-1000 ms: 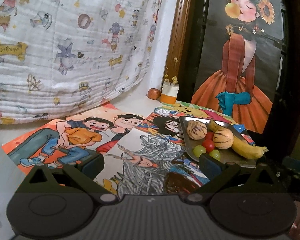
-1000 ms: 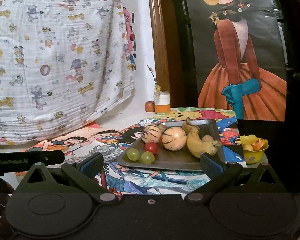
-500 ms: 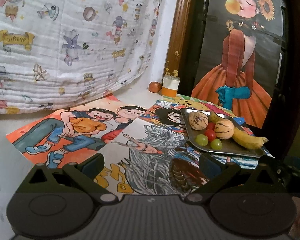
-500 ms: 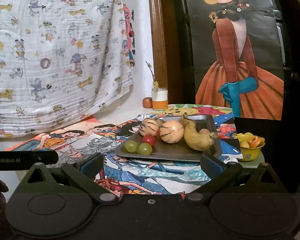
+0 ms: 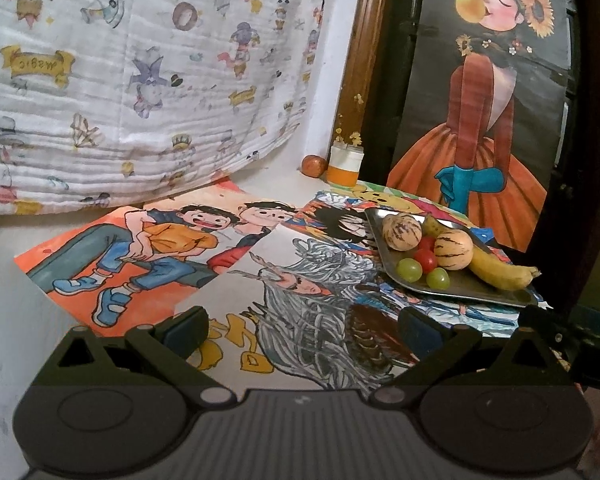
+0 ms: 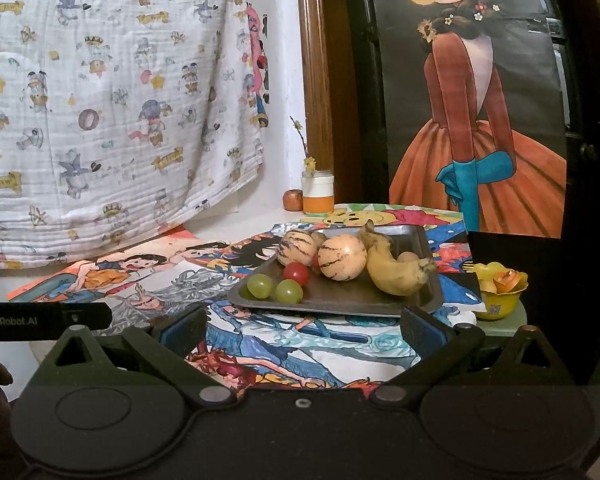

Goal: Organize fruits

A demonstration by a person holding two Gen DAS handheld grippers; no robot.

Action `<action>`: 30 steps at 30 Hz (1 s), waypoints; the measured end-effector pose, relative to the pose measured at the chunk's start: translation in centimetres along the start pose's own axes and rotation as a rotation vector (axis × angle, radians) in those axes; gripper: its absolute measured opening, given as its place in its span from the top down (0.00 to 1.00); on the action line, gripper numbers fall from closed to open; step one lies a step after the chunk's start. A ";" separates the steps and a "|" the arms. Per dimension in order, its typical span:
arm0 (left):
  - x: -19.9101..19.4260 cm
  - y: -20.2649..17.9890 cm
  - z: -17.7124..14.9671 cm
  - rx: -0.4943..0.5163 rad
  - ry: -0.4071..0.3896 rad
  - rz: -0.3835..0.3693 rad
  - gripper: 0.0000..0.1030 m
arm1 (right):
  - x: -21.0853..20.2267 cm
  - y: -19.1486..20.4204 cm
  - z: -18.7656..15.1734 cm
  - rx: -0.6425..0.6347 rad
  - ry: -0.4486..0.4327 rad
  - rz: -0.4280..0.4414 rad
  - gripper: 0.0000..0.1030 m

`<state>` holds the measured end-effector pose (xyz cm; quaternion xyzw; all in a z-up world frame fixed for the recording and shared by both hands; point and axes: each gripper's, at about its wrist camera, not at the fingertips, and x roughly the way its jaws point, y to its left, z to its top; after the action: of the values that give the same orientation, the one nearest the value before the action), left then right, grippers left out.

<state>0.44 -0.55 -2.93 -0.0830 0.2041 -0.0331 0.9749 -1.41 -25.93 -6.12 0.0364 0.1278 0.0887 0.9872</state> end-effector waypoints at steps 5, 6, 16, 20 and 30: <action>0.0 0.1 0.0 -0.008 0.004 0.001 0.00 | 0.0 0.1 -0.1 -0.004 0.003 0.000 0.00; 0.1 0.1 0.0 -0.008 0.005 0.001 0.00 | 0.0 0.1 -0.1 -0.004 0.003 -0.001 0.00; 0.0 0.1 -0.1 -0.008 0.006 0.001 0.00 | 0.1 0.0 -0.1 -0.003 0.003 -0.001 0.00; 0.1 0.1 -0.1 -0.009 0.006 0.001 0.00 | 0.1 0.0 -0.1 -0.003 0.004 -0.001 0.00; 0.1 0.1 -0.1 -0.009 0.007 0.001 0.00 | 0.1 -0.1 -0.1 -0.002 0.005 -0.001 0.00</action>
<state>0.49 -0.43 -3.11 -0.0871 0.2075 -0.0321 0.9738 -1.30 -25.94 -6.30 0.0353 0.1303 0.0884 0.9869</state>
